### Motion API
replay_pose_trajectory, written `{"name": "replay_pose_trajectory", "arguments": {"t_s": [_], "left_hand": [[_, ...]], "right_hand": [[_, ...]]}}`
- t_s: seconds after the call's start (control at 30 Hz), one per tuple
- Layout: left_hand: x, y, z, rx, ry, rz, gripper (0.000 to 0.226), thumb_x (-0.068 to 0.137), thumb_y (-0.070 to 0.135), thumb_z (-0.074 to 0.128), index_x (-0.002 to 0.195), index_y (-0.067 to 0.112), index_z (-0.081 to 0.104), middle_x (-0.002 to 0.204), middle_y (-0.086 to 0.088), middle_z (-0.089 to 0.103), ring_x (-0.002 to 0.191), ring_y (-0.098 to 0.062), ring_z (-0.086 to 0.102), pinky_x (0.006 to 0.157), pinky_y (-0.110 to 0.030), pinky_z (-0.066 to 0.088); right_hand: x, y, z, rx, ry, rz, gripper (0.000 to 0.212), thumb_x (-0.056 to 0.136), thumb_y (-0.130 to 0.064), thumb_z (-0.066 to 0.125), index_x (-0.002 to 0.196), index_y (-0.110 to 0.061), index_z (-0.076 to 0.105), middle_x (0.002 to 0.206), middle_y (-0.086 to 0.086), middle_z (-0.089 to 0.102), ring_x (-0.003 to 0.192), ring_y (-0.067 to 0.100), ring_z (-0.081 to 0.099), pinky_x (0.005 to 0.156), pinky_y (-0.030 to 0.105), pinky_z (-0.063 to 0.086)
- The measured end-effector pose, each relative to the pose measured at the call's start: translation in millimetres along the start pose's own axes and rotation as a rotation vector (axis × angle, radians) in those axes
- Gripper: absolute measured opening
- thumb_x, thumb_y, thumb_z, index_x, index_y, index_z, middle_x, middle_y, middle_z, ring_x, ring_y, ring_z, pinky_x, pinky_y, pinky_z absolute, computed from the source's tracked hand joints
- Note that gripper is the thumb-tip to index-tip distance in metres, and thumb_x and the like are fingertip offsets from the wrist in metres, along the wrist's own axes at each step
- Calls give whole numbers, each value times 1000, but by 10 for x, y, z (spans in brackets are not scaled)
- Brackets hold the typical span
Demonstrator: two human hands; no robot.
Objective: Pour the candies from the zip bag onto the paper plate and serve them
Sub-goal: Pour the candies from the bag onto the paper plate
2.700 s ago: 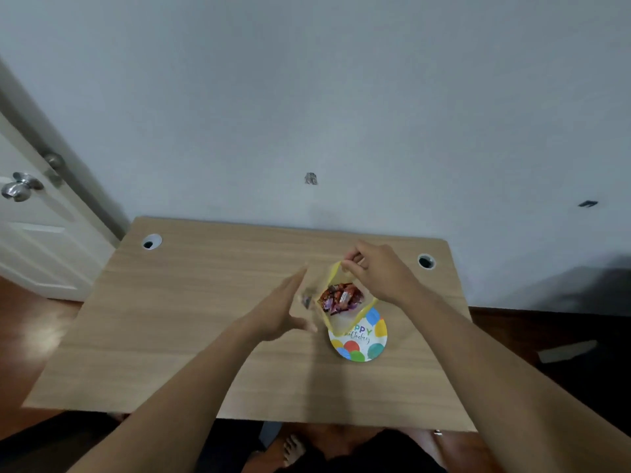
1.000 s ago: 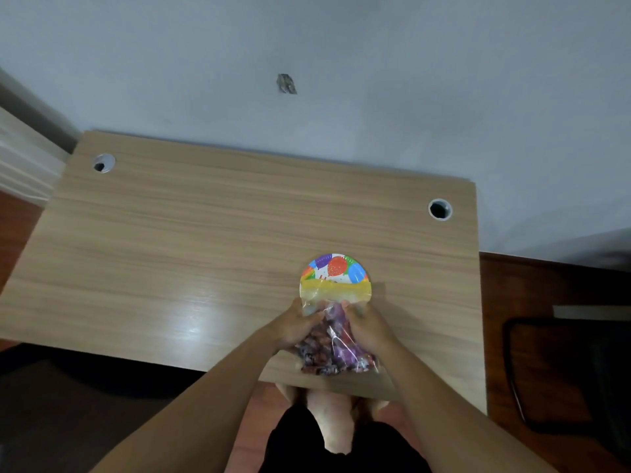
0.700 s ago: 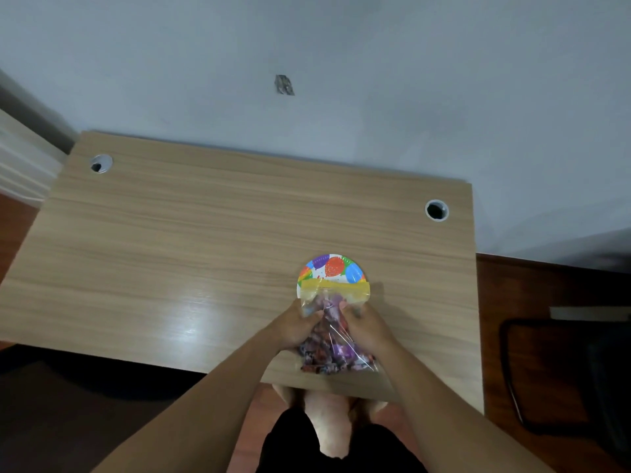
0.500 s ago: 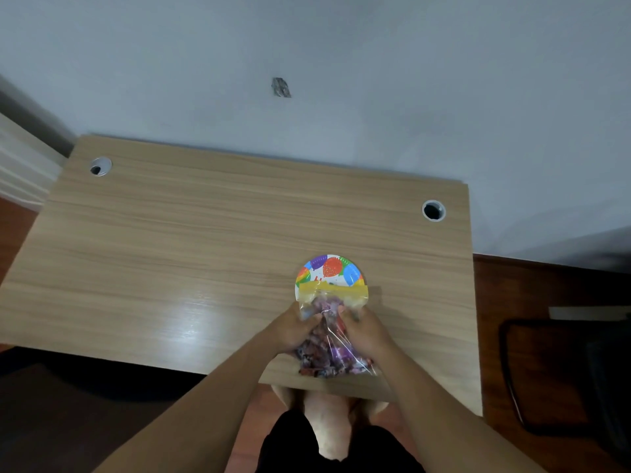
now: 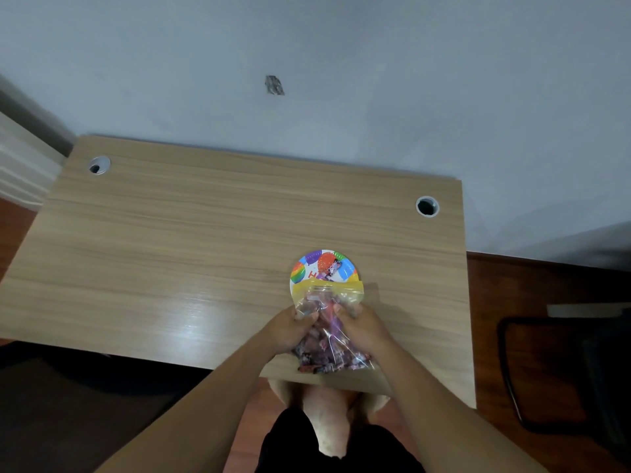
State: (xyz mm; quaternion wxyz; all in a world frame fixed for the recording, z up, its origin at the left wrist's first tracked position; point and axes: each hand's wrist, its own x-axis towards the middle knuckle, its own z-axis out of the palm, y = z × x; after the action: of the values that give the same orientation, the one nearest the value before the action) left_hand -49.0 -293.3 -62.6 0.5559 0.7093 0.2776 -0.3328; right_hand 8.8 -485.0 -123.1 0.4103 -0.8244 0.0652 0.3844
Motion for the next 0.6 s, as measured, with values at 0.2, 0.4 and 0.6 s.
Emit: {"name": "replay_pose_trajectory", "arguments": {"t_s": [0.2,0.4,0.6], "left_hand": [[26,-100,50,3,41,8,26,106,43,62,115,22,74,106,-6,84,84,-13,76,74,-25,59],[10,-162,103,-26,84,17,34,100,52,65,121,26,74,108,3,85,99,-17,82,96,-45,65],[-38,-180,181,-59,117,14,31,105,48,62,118,23,75,106,-5,85,100,-28,82,92,-47,64]], "right_hand": [[-36,56,-13,15,-9,-15,39,108,-42,58,82,-20,76,70,-5,74,44,-6,57,60,25,45],[-49,98,-49,34,-21,-13,37,108,-45,58,95,-17,80,80,-5,77,65,7,65,70,29,49],[-23,199,-72,14,-30,2,48,99,-60,65,108,-16,82,97,0,85,88,19,78,76,30,53]]}}
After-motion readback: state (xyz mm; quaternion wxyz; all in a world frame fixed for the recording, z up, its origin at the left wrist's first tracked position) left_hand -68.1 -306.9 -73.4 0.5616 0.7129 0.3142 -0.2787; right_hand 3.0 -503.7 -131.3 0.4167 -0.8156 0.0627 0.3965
